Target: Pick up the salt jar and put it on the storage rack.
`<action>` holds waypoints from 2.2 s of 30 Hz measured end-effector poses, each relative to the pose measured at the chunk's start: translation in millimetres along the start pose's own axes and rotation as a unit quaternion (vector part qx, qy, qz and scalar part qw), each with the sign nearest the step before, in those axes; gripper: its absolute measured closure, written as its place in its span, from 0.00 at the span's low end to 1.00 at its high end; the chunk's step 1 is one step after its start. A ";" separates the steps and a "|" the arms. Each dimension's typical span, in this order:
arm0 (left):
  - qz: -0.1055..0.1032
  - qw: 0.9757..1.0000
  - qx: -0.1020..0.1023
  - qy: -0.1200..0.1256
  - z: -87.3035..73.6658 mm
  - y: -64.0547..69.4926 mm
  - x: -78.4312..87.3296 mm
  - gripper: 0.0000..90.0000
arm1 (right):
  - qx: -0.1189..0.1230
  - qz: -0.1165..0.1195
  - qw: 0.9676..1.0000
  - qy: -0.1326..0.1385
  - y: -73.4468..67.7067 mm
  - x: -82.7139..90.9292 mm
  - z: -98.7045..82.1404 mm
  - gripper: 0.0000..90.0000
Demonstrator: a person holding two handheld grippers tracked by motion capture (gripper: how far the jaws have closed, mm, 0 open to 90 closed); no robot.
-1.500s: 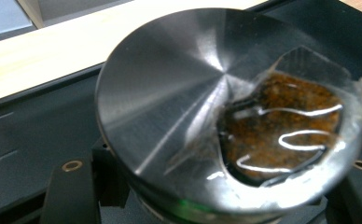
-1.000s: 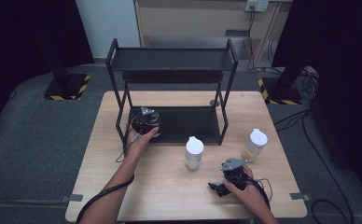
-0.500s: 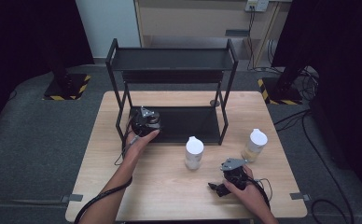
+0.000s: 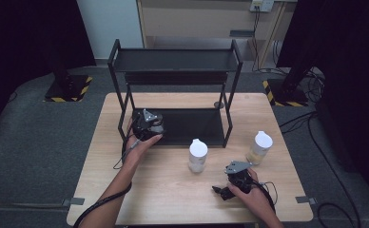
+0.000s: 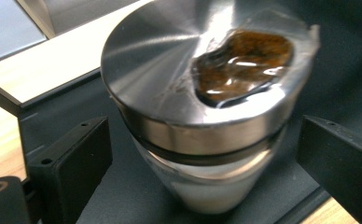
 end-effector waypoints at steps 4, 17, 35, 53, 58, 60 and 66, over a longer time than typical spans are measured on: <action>0.006 1.000 -0.010 0.001 0.8 2.1 3.6 0.03 | 0.000 0.000 1.000 0.000 0.0 0.0 0.0 0.01; 0.014 0.999 -0.035 0.000 -0.9 9.8 13.1 0.03 | 0.000 0.000 1.000 0.000 0.0 0.0 0.0 0.01; 0.015 0.998 -0.067 0.001 -6.6 24.4 27.9 0.03 | 0.000 0.000 1.000 0.000 0.0 0.0 0.0 0.01; 0.011 0.996 -0.089 0.005 -20.6 32.6 46.7 0.03 | 0.000 0.000 1.000 0.000 0.0 0.0 0.0 0.01; 0.001 0.995 -0.096 0.006 -24.7 36.4 55.3 0.03 | 0.000 0.000 1.000 0.000 0.0 0.0 0.0 0.01; -0.005 0.995 -0.097 0.008 -26.7 38.2 59.9 0.03 | 0.000 0.000 1.000 0.000 0.0 0.0 0.0 0.01; -0.019 0.995 -0.095 0.012 -32.1 39.7 71.7 0.03 | 0.000 0.000 1.000 0.000 0.0 0.0 0.0 0.01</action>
Point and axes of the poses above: each handheld gripper's, and its own axes: x roughly backward along the jaws, z roughly out of its top, y roughly to its right, the point moved 4 cm from there along -x, roughly forward along the jaws, and after that the axes turned 8 degrees about y, right-handed, at the moved point
